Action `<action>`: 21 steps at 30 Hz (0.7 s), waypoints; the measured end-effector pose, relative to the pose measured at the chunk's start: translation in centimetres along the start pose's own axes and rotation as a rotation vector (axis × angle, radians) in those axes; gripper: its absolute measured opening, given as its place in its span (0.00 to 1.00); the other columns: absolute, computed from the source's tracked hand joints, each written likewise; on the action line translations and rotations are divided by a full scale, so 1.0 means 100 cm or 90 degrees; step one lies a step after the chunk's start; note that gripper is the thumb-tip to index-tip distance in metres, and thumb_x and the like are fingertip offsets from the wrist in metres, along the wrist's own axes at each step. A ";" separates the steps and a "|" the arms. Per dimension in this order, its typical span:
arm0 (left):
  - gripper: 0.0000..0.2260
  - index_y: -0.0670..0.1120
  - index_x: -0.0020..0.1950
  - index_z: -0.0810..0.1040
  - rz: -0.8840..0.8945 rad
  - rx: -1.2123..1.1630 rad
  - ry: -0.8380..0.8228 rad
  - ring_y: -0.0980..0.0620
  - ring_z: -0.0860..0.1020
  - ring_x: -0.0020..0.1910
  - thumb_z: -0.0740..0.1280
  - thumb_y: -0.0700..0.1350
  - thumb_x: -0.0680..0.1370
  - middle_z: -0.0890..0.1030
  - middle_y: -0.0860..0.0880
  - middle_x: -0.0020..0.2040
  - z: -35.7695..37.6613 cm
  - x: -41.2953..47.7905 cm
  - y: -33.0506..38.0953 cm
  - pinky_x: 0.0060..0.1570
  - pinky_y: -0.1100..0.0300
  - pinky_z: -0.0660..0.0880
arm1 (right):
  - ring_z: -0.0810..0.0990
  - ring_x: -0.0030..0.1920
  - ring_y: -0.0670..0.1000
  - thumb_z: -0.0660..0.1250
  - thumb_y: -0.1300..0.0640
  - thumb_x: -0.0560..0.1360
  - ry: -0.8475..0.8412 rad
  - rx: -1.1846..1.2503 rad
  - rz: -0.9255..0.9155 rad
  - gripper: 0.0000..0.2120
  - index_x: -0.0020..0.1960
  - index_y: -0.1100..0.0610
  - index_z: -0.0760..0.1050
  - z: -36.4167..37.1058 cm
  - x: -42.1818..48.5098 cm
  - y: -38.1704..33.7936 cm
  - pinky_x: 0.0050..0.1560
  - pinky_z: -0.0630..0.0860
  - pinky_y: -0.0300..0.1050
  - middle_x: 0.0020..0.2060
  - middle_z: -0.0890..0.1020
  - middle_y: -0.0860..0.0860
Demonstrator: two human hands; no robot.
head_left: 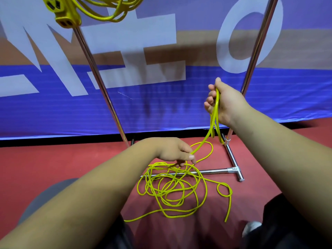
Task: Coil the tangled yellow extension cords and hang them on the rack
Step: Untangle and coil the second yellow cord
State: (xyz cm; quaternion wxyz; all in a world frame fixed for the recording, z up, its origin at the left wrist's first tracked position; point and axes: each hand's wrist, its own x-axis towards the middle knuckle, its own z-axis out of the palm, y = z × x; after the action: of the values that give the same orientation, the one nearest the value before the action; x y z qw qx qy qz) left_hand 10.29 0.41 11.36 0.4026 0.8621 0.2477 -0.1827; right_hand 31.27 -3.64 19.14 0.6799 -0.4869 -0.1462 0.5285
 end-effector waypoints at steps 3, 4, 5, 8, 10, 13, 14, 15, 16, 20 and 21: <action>0.16 0.48 0.57 0.84 -0.039 -0.061 0.015 0.56 0.79 0.38 0.62 0.57 0.85 0.80 0.50 0.40 0.005 0.002 0.002 0.46 0.59 0.76 | 0.65 0.24 0.44 0.63 0.41 0.86 -0.029 -0.050 0.000 0.17 0.51 0.54 0.80 0.001 -0.003 -0.006 0.28 0.68 0.38 0.27 0.68 0.44; 0.17 0.48 0.55 0.84 -0.058 -0.069 0.016 0.57 0.79 0.38 0.63 0.58 0.85 0.80 0.51 0.40 0.006 0.002 0.000 0.45 0.61 0.76 | 0.62 0.24 0.44 0.62 0.42 0.86 -0.040 -0.050 0.003 0.17 0.51 0.54 0.80 0.002 -0.004 -0.008 0.26 0.64 0.38 0.27 0.67 0.44; 0.16 0.49 0.53 0.84 -0.075 -0.057 0.018 0.57 0.79 0.39 0.64 0.59 0.84 0.81 0.52 0.40 0.006 0.001 -0.004 0.46 0.63 0.75 | 0.60 0.24 0.44 0.62 0.43 0.86 -0.054 -0.038 0.011 0.17 0.52 0.55 0.79 0.002 -0.004 -0.010 0.25 0.61 0.37 0.27 0.66 0.44; 0.10 0.51 0.55 0.84 -0.129 0.043 -0.013 0.58 0.78 0.48 0.69 0.55 0.82 0.84 0.55 0.48 0.011 0.003 -0.021 0.54 0.60 0.74 | 0.59 0.22 0.43 0.63 0.45 0.86 -0.105 0.041 0.055 0.15 0.54 0.56 0.79 0.004 -0.007 -0.017 0.21 0.56 0.36 0.26 0.64 0.45; 0.08 0.50 0.59 0.83 -0.168 0.091 -0.048 0.55 0.77 0.51 0.70 0.48 0.82 0.84 0.52 0.54 0.018 0.008 -0.033 0.56 0.58 0.73 | 0.59 0.21 0.43 0.64 0.46 0.85 -0.140 0.074 0.074 0.14 0.54 0.56 0.80 0.004 -0.010 -0.021 0.20 0.55 0.36 0.26 0.64 0.45; 0.11 0.51 0.64 0.82 -0.224 0.151 -0.031 0.51 0.78 0.52 0.68 0.43 0.83 0.82 0.51 0.55 0.027 0.014 -0.047 0.51 0.59 0.71 | 0.59 0.20 0.43 0.64 0.47 0.85 -0.192 0.104 0.091 0.14 0.54 0.57 0.80 0.007 -0.014 -0.024 0.18 0.55 0.36 0.24 0.63 0.45; 0.12 0.51 0.65 0.82 -0.244 0.181 -0.014 0.50 0.79 0.55 0.67 0.42 0.83 0.81 0.51 0.57 0.030 0.015 -0.051 0.51 0.60 0.70 | 0.59 0.19 0.44 0.64 0.47 0.85 -0.210 0.117 0.096 0.13 0.54 0.57 0.80 0.007 -0.015 -0.025 0.17 0.56 0.36 0.24 0.63 0.45; 0.12 0.52 0.66 0.81 -0.258 0.211 -0.005 0.48 0.79 0.58 0.66 0.43 0.83 0.82 0.51 0.60 0.032 0.017 -0.056 0.53 0.60 0.71 | 0.59 0.18 0.44 0.64 0.47 0.85 -0.228 0.128 0.099 0.13 0.54 0.56 0.79 0.008 -0.016 -0.026 0.16 0.56 0.36 0.23 0.63 0.45; 0.13 0.51 0.67 0.81 -0.276 0.245 -0.009 0.48 0.80 0.60 0.66 0.43 0.83 0.82 0.50 0.62 0.033 0.019 -0.061 0.54 0.60 0.72 | 0.59 0.18 0.44 0.64 0.47 0.86 -0.244 0.135 0.101 0.13 0.54 0.56 0.79 0.008 -0.017 -0.027 0.16 0.56 0.36 0.23 0.63 0.45; 0.14 0.47 0.69 0.79 -0.309 0.367 -0.028 0.45 0.81 0.62 0.66 0.43 0.84 0.83 0.48 0.63 0.030 0.025 -0.070 0.54 0.58 0.74 | 0.59 0.18 0.44 0.63 0.46 0.86 -0.278 0.124 0.096 0.14 0.53 0.56 0.79 0.007 -0.021 -0.032 0.16 0.55 0.36 0.22 0.63 0.45; 0.14 0.46 0.69 0.79 -0.311 0.380 -0.015 0.44 0.81 0.62 0.67 0.44 0.84 0.83 0.46 0.62 0.026 0.024 -0.070 0.57 0.56 0.75 | 0.58 0.18 0.44 0.62 0.46 0.86 -0.278 0.114 0.093 0.14 0.53 0.56 0.79 0.007 -0.022 -0.034 0.16 0.55 0.36 0.23 0.63 0.45</action>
State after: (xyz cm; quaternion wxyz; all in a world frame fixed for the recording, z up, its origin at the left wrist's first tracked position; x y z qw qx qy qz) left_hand 7.96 2.91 4.35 0.0816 0.8545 0.3773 -0.3475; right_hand 31.82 -5.09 22.93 0.6325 -0.3084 -0.2065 0.6799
